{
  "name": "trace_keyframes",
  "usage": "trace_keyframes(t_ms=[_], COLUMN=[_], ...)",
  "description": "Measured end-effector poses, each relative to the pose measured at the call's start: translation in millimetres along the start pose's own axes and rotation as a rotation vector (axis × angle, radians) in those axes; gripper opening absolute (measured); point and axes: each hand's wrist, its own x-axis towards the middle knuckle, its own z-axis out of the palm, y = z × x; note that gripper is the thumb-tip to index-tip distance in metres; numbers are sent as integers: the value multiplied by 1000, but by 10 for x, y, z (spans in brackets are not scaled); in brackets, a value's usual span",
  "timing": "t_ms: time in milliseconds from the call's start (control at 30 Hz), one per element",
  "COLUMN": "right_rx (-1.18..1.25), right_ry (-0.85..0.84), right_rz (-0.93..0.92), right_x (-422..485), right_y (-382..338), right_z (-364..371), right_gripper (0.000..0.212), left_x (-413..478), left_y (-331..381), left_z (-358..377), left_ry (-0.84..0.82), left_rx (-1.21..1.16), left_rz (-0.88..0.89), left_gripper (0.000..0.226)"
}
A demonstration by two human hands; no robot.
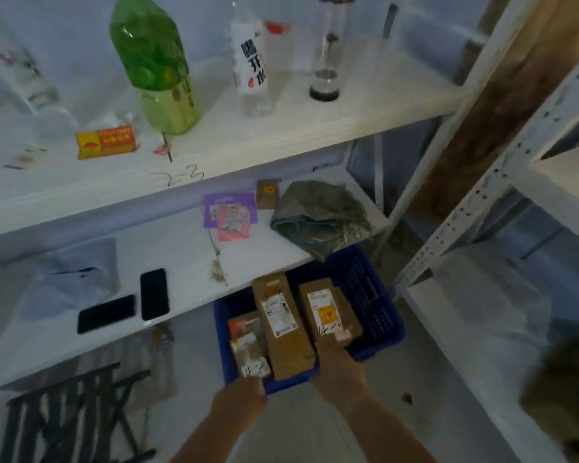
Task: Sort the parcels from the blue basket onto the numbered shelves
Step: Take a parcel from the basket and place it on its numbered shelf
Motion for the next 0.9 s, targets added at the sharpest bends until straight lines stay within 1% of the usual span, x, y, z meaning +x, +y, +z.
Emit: trace_keyframes(t_ms=[100, 133, 233, 333, 400, 433, 500, 533, 600, 667, 733, 800, 833, 900], right_rx=[56, 62, 41, 49, 56, 69, 155, 231, 369, 407, 397, 430, 502, 670], right_ry=[-23, -14, 28, 29, 57, 70, 72, 54, 19, 52, 91, 61, 57, 95], right_rz=[34, 44, 42, 32, 41, 56, 117, 165, 259, 299, 298, 287, 285, 273], right_x=[654, 844, 1347, 1774, 2021, 2126, 2304, 2371, 2447, 2483, 2456, 2379, 2327, 2203], right_y=[-15, -23, -41, -44, -3, 28, 94, 115, 122, 136, 144, 149, 154, 142], right_z=[374, 483, 753, 989, 1132, 1190, 1300, 1358, 1461, 1550, 1549, 1513, 1496, 1460], right_gripper=[70, 75, 87, 103, 105, 105, 106, 105, 98, 84, 60, 40, 35, 33], left_x=[640, 848, 1433, 1862, 2132, 2242, 2423, 2523, 2663, 2746, 2748, 2660, 2572, 2423], left_y=[-155, -180, -170, -109, -127, -123, -107, -125, -148, -186, -209, -243, -256, -335], left_z=[268, 337, 482, 594, 695, 725, 744, 772, 811, 868, 890, 848, 802, 758], left_ry=[-12, -14, 32, 86, 131, 151, 191, 199, 175, 114, 87, 87, 89, 90], left_rx=[-168, -212, -391, -643, -725, -763, -871, -928, -1035, -1117, -1124, -1106, -1123, -1212], left_rz=[-58, -73, -107, -50, -28, -24, -71, -126, -191, -182, -154, -130, -109, -71], left_gripper=[8, 7, 31, 46, 61, 64, 55, 52, 60, 66, 60, 54, 46, 32])
